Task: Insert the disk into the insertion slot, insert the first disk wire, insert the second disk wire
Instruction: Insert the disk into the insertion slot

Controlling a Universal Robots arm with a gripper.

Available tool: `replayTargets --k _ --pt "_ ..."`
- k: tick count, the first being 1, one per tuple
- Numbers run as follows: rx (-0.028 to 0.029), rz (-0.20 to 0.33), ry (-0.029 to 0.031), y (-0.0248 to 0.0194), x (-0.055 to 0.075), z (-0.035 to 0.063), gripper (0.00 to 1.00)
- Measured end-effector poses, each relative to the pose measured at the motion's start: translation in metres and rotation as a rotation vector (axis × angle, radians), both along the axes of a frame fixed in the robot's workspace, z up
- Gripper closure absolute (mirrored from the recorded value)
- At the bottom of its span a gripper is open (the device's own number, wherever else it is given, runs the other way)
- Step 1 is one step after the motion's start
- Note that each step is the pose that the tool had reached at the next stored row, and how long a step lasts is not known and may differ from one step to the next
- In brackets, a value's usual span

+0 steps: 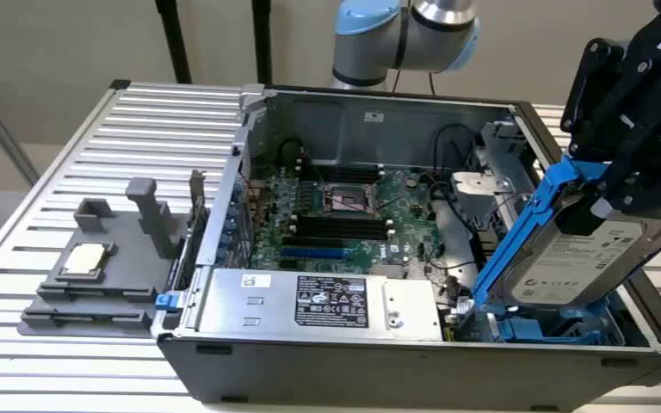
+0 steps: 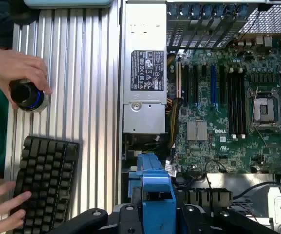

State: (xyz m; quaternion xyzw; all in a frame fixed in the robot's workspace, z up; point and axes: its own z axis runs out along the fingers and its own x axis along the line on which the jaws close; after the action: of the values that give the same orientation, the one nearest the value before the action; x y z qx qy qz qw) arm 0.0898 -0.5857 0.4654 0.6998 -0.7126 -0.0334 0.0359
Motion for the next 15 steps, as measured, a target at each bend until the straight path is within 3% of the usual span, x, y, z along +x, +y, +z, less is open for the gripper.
replayTargets --k 11,15 --pt "0.0 0.0 0.0024 0.0 0.0 0.0 0.67" --pt "0.0016 0.0 0.0024 0.0 0.0066 0.0 0.67"
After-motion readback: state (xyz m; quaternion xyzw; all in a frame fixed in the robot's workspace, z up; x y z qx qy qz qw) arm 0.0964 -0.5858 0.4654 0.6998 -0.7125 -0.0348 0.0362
